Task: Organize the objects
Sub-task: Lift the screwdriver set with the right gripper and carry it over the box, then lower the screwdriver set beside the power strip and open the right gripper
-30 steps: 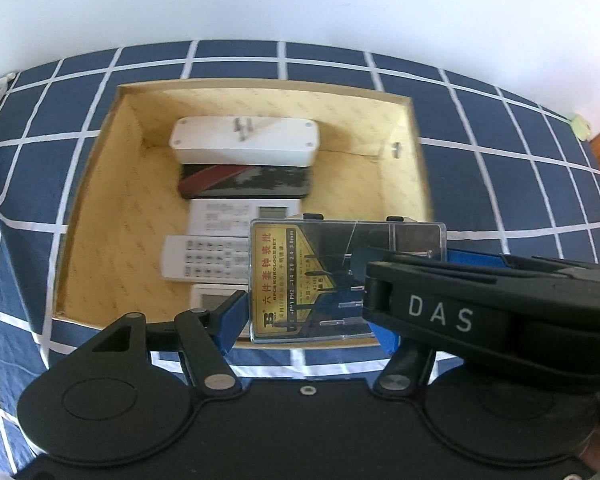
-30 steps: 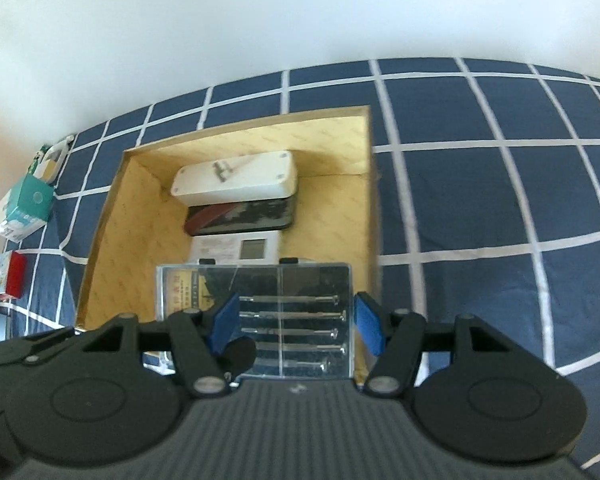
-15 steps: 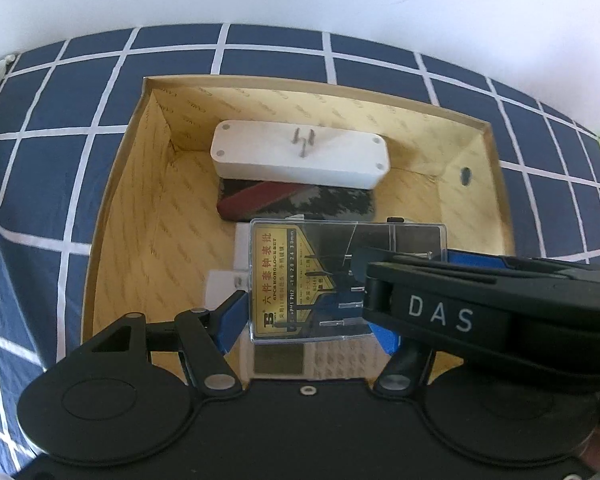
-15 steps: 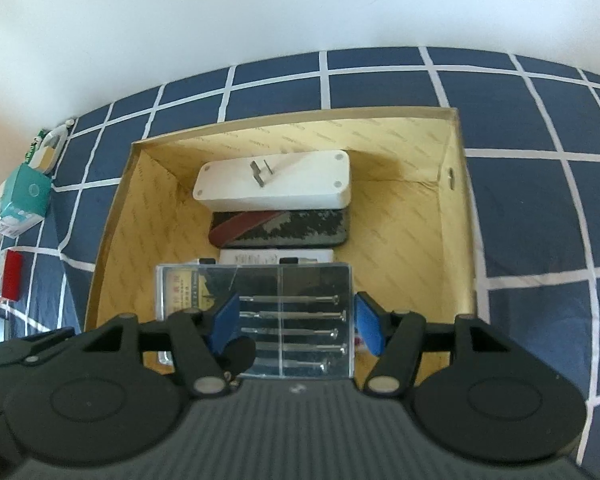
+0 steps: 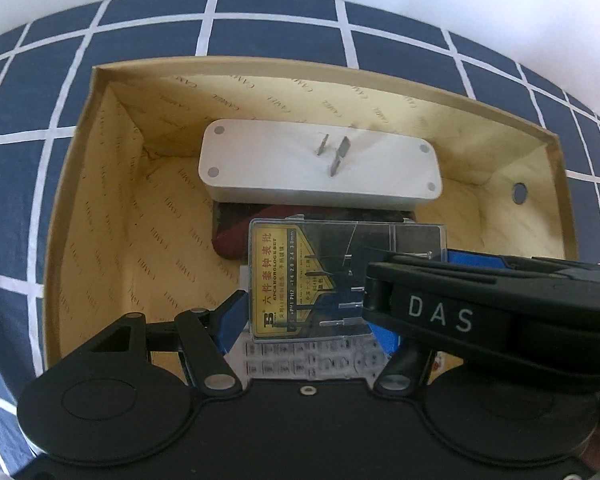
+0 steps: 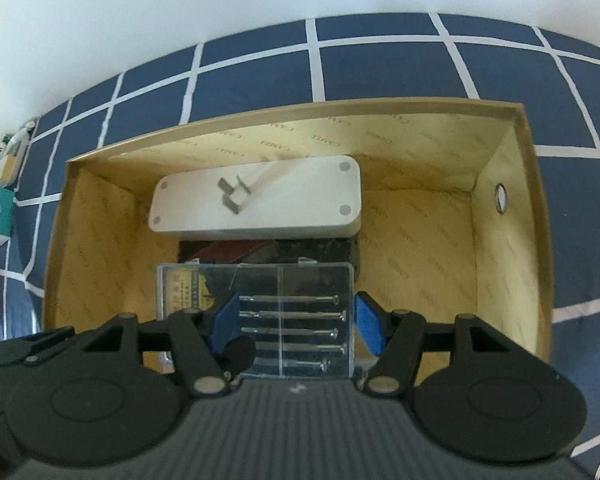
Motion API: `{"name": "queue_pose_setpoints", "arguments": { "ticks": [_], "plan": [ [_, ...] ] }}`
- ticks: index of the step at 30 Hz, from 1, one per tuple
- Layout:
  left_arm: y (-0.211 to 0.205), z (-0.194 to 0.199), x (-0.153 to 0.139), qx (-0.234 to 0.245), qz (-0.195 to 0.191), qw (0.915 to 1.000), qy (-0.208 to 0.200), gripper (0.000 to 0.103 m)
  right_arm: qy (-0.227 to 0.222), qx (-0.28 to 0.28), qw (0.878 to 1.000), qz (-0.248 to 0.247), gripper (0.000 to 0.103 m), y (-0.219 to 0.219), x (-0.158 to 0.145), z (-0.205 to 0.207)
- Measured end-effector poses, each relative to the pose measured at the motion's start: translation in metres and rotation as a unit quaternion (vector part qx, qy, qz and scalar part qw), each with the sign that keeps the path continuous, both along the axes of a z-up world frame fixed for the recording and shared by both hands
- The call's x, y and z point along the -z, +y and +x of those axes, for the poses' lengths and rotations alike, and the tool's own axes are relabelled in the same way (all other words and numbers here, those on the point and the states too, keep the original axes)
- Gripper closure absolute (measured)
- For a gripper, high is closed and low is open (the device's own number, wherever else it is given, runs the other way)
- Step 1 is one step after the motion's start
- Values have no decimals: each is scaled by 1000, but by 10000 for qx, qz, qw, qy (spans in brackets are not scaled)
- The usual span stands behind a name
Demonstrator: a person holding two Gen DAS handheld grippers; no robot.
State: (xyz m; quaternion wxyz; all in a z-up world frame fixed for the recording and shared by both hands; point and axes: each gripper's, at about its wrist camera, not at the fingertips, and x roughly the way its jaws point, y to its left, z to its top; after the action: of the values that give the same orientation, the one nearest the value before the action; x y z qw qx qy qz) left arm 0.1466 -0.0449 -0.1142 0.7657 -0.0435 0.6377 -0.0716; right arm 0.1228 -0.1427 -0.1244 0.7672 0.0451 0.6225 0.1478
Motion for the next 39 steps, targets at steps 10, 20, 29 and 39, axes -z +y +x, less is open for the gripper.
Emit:
{"name": "queue_pose_setpoints", "arguments": {
  "ticks": [10,20,29,39],
  "plan": [
    [6,17,19,41,-114,9998,176,39,175,19,9998,-127,40,7,23,18],
    [8,21,21,61,-185,9996,196,38,239,21,9996,-140,37,9,24,22],
    [11,19,16,-24,-187,9997,143,33,239,38,9997,-53,37,8,24,20],
    [15,0,-9,-142,-14,9999,-48,28,26,-15,10000,-33,37,-3,0,9]
  ]
}}
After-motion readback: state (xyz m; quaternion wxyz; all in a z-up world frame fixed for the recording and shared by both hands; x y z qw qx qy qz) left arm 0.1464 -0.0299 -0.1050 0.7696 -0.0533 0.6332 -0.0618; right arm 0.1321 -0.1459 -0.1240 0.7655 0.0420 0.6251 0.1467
